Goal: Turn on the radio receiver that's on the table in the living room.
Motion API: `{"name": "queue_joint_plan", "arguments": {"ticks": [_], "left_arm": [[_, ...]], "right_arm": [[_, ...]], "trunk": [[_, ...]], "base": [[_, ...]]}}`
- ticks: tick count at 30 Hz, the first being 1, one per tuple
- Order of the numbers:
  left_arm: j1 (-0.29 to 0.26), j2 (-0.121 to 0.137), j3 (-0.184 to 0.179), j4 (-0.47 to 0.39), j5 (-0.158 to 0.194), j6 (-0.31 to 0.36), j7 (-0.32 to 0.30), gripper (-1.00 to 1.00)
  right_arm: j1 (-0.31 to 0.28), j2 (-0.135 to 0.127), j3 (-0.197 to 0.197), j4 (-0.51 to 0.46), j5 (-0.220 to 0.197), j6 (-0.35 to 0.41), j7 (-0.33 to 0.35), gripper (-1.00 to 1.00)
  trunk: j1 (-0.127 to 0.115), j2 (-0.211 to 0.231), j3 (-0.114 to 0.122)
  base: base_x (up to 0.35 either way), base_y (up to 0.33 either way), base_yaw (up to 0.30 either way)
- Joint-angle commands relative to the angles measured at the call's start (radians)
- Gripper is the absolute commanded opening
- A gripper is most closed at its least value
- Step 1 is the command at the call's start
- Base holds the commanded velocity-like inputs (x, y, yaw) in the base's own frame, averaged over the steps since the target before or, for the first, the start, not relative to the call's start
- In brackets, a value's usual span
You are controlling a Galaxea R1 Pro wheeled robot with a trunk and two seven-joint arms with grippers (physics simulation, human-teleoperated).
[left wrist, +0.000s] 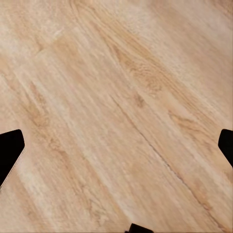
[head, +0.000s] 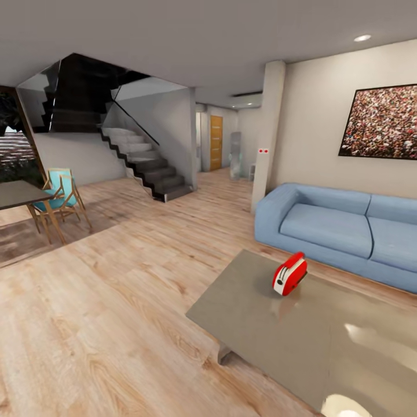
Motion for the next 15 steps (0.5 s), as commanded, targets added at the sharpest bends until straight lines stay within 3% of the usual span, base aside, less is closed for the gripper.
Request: {"name": "queue_joint_plan", "arguments": {"ticks": [1,15], "left_arm": [[0.000,0.000,0.000,0.000,0.000,0.000,0.000,1.00],[0.000,0.000,0.000,0.000,0.000,0.000,0.001,1.00]], "right_arm": [[0.000,0.000,0.000,0.000,0.000,0.000,0.000,1.00],[0.000,-0.002,-0.005,0.000,0.000,-0.001,-0.001,1.00]], "trunk": [[0.000,0.000,0.000],[0.000,0.000,0.000]], "base": [[0.278,0.140,0.000],[0.294,0.115,0.000]]}}
